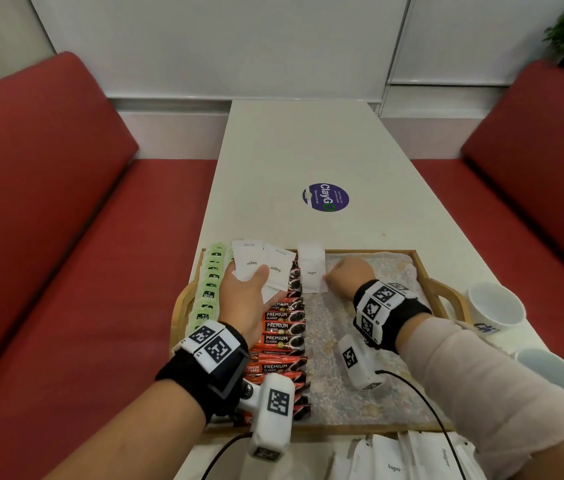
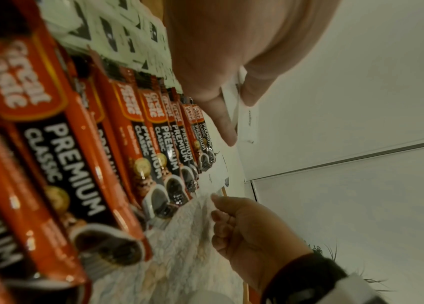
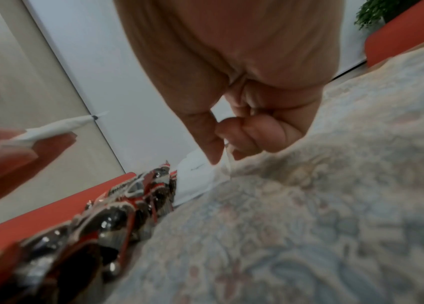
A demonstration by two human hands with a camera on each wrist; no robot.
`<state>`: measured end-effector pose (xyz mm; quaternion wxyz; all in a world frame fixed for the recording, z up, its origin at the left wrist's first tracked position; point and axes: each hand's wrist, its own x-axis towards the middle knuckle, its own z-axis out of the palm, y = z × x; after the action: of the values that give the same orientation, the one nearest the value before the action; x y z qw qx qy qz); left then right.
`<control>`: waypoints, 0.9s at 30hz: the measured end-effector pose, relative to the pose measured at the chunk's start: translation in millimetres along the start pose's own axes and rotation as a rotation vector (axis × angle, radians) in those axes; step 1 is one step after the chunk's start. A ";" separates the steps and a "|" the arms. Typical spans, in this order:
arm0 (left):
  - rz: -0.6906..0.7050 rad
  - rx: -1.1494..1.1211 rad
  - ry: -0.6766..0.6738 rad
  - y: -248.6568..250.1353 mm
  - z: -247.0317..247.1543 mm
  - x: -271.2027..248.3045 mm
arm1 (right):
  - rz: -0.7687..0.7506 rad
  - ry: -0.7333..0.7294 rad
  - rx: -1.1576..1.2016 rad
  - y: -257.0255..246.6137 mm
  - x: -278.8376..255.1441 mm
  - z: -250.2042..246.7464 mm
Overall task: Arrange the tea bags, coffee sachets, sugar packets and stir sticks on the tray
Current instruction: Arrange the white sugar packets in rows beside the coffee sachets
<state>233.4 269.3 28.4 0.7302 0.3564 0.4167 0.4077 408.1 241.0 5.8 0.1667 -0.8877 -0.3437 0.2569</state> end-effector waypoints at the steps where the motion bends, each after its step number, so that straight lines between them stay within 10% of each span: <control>1: 0.001 0.004 -0.001 0.1 0.0 -0.2 | -0.065 0.043 0.086 -0.8 -2.9 -1.7; 9: 0.016 0.138 -0.080 -4.5 5.4 -9.0 | -0.454 -0.102 0.343 -27.2 -34.6 -28.7; 27: 0.049 0.125 -0.050 -4.8 14.5 -12.8 | -0.247 -0.315 0.779 -22.4 -56.3 -26.8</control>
<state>243.8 253.3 34.1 0.7065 0.4212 0.4142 0.3896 376.1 214.5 57.4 0.4641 -0.6608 -0.3461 0.4777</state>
